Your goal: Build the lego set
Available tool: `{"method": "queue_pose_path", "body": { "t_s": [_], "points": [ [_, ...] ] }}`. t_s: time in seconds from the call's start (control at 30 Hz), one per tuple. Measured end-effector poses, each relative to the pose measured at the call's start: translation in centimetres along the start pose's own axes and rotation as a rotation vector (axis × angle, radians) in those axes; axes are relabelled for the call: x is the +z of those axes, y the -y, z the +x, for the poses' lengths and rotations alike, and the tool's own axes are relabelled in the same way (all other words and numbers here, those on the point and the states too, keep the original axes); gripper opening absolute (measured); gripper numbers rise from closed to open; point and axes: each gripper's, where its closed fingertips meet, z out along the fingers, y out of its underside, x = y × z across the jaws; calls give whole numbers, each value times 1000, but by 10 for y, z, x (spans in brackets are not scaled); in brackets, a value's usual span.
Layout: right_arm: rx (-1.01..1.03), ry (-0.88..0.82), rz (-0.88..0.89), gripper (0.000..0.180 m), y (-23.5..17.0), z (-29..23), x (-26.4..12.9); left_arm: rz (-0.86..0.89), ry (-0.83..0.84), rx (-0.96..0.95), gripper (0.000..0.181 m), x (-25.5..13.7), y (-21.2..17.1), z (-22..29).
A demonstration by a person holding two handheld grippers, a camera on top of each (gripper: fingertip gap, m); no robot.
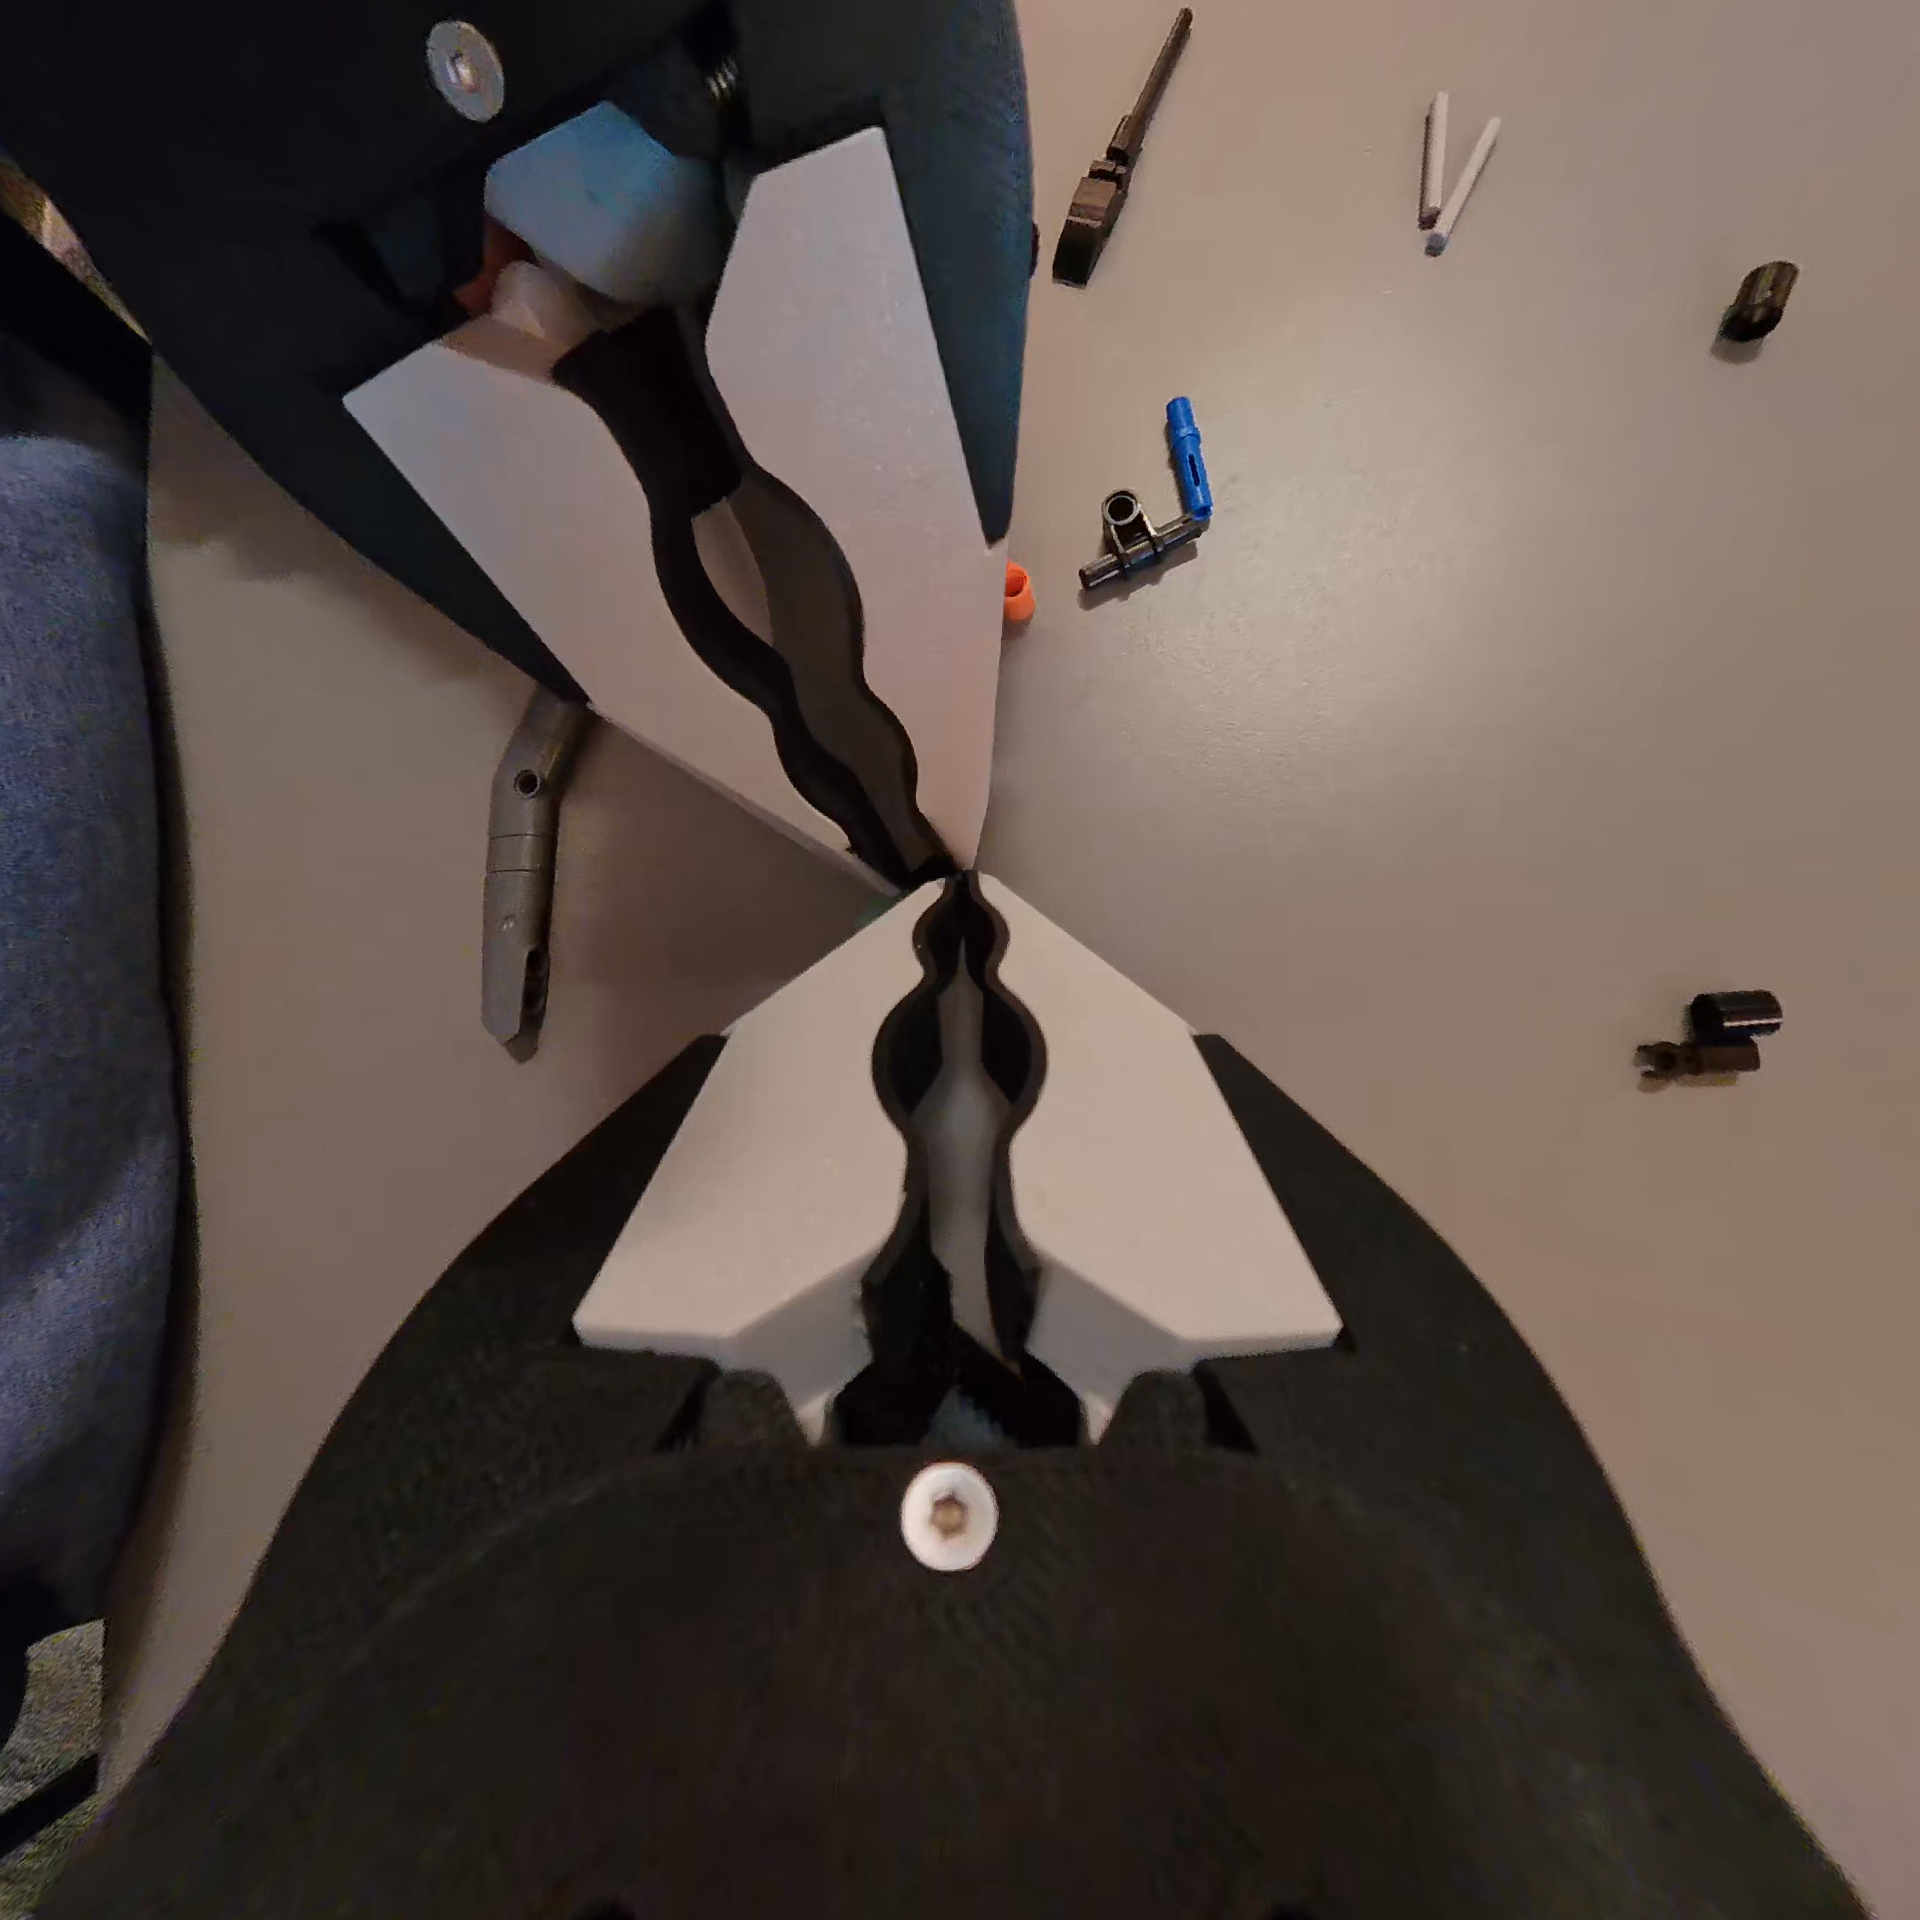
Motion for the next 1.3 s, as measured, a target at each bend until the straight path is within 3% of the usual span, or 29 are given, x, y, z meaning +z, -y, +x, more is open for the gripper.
{"method": "queue_pose_path", "body": {
  "t_s": [0.57,1.3],
  "points": [
    [-216,16,-53,4,-7,-2,-5,-14,-156,-51,6,1,2,1],
    [-155,-41,-112,0,-6,1,-4,-4,-259,-121,7,1,3,1]
  ]
}}
